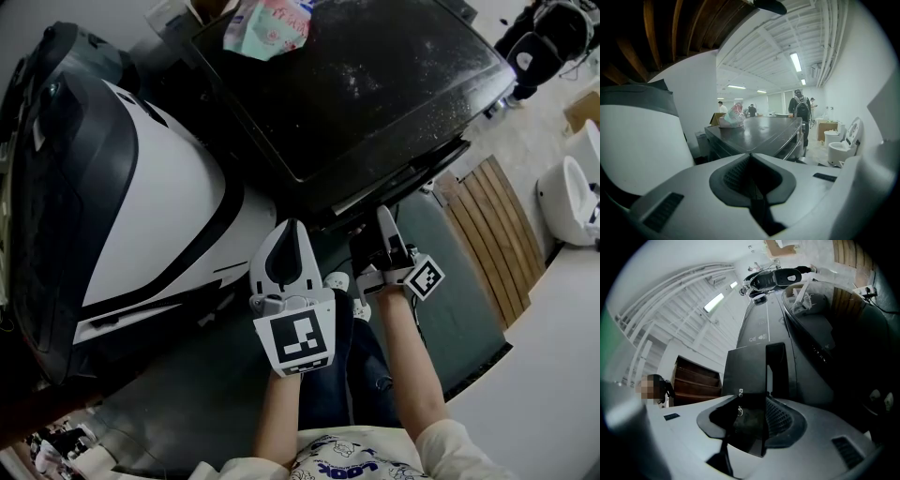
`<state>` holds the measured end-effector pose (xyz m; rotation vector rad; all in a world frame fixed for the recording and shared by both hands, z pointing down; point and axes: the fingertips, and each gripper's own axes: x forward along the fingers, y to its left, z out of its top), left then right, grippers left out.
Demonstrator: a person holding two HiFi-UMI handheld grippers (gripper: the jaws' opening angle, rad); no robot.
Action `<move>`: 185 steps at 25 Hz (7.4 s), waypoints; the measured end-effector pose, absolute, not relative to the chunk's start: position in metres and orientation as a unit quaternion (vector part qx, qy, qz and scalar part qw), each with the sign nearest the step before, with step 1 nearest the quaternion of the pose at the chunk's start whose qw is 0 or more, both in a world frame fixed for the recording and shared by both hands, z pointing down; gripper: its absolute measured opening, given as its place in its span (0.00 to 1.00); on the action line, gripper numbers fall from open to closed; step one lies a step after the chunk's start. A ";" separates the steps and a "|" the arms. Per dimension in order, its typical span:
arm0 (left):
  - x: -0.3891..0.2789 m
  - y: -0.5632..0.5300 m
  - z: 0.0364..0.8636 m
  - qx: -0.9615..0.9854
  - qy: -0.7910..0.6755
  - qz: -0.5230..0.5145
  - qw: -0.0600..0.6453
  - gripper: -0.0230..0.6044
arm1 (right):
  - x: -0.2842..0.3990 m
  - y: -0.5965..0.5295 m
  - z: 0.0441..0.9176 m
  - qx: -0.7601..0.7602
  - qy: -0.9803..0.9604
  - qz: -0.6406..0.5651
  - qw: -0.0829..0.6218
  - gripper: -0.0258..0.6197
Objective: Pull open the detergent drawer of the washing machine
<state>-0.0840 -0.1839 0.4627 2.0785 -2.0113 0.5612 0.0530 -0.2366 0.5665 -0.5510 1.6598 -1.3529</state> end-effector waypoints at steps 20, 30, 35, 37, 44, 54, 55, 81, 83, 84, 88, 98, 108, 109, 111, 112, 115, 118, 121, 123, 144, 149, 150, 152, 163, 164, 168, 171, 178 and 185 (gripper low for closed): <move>-0.079 -0.164 0.457 0.703 -0.680 0.183 0.096 0.06 | 0.065 -0.219 0.567 -0.230 0.670 -0.548 0.445 0.33; -0.073 -0.163 0.456 0.708 -0.676 0.182 0.095 0.06 | 0.070 -0.213 0.567 -0.233 0.670 -0.547 0.444 0.33; -0.070 -0.163 0.454 0.711 -0.673 0.181 0.094 0.06 | 0.070 -0.211 0.566 -0.234 0.669 -0.548 0.444 0.33; -0.068 -0.163 0.454 0.712 -0.672 0.181 0.093 0.06 | 0.072 -0.210 0.566 -0.233 0.671 -0.547 0.444 0.33; -0.065 -0.161 0.456 0.712 -0.672 0.180 0.094 0.06 | 0.075 -0.205 0.567 -0.230 0.672 -0.548 0.442 0.32; -0.057 -0.158 0.456 0.716 -0.668 0.180 0.093 0.06 | 0.083 -0.195 0.566 -0.231 0.677 -0.546 0.437 0.32; -0.056 -0.157 0.456 0.716 -0.668 0.180 0.093 0.06 | 0.083 -0.195 0.567 -0.231 0.676 -0.546 0.437 0.32; -0.043 -0.149 0.449 0.725 -0.661 0.173 0.086 0.06 | 0.095 -0.181 0.566 -0.229 0.680 -0.544 0.434 0.31; -0.044 -0.149 0.449 0.725 -0.661 0.173 0.086 0.06 | 0.095 -0.181 0.567 -0.228 0.680 -0.546 0.433 0.31; -0.044 -0.149 0.449 0.725 -0.661 0.173 0.086 0.06 | 0.095 -0.181 0.567 -0.227 0.680 -0.546 0.433 0.31; -0.043 -0.151 0.447 0.725 -0.664 0.162 0.083 0.06 | 0.098 -0.179 0.565 -0.224 0.682 -0.545 0.433 0.31; -0.037 -0.148 0.449 0.726 -0.660 0.173 0.086 0.06 | 0.113 -0.159 0.564 -0.226 0.682 -0.541 0.437 0.31; -0.020 -0.142 0.447 0.734 -0.652 0.173 0.086 0.06 | 0.128 -0.141 0.565 -0.229 0.679 -0.541 0.440 0.31; -0.019 -0.141 0.447 0.734 -0.651 0.173 0.085 0.06 | 0.129 -0.141 0.565 -0.230 0.677 -0.541 0.441 0.31; -0.018 -0.140 0.446 0.735 -0.650 0.173 0.084 0.06 | 0.129 -0.140 0.567 -0.234 0.675 -0.544 0.440 0.31; -0.019 -0.140 0.446 0.735 -0.650 0.173 0.083 0.06 | 0.129 -0.140 0.569 -0.237 0.674 -0.545 0.438 0.32; -0.019 -0.139 0.447 0.734 -0.651 0.173 0.085 0.06 | 0.129 -0.140 0.574 -0.245 0.673 -0.549 0.430 0.32; -0.020 -0.138 0.448 0.734 -0.652 0.173 0.085 0.06 | 0.129 -0.140 0.574 -0.244 0.677 -0.549 0.426 0.32; -0.023 -0.138 0.448 0.732 -0.654 0.172 0.085 0.06 | 0.129 -0.140 0.573 -0.253 0.682 -0.544 0.418 0.33; -0.024 -0.138 0.446 0.731 -0.655 0.170 0.085 0.06 | 0.131 -0.138 0.571 -0.263 0.688 -0.536 0.413 0.36; -0.048 -0.136 0.355 0.719 -0.682 0.116 0.070 0.06 | 0.173 -0.134 0.403 -0.487 0.815 -0.273 0.157 0.14; -0.059 -0.133 0.321 0.714 -0.691 0.097 0.058 0.06 | 0.164 -0.144 0.366 -0.538 0.818 -0.198 0.042 0.09; -0.060 -0.133 0.313 0.713 -0.693 0.093 0.056 0.06 | 0.162 -0.146 0.357 -0.542 0.820 -0.180 0.027 0.09; -0.063 -0.134 0.297 0.712 -0.695 0.085 0.053 0.06 | 0.157 -0.149 0.338 -0.546 0.824 -0.151 0.014 0.09; -0.075 -0.126 0.232 0.711 -0.701 0.053 0.021 0.06 | 0.134 -0.150 0.239 -0.568 0.822 -0.032 0.007 0.09; -0.076 -0.126 0.228 0.711 -0.701 0.050 0.019 0.06 | 0.134 -0.150 0.233 -0.568 0.823 -0.024 0.009 0.08; -0.082 -0.128 0.210 0.710 -0.703 0.039 0.008 0.06 | 0.131 -0.153 0.211 -0.573 0.819 -0.006 0.023 0.07; -0.084 -0.130 0.198 0.711 -0.702 0.030 -0.002 0.06 | 0.128 -0.154 0.196 -0.575 0.817 0.009 0.032 0.06; -0.085 -0.135 0.178 0.716 -0.697 0.019 -0.021 0.06 | 0.124 -0.158 0.173 -0.578 0.815 0.031 0.040 0.06; -0.086 -0.137 0.170 0.717 -0.696 0.015 -0.030 0.06 | 0.123 -0.162 0.169 -0.578 0.814 0.035 0.043 0.06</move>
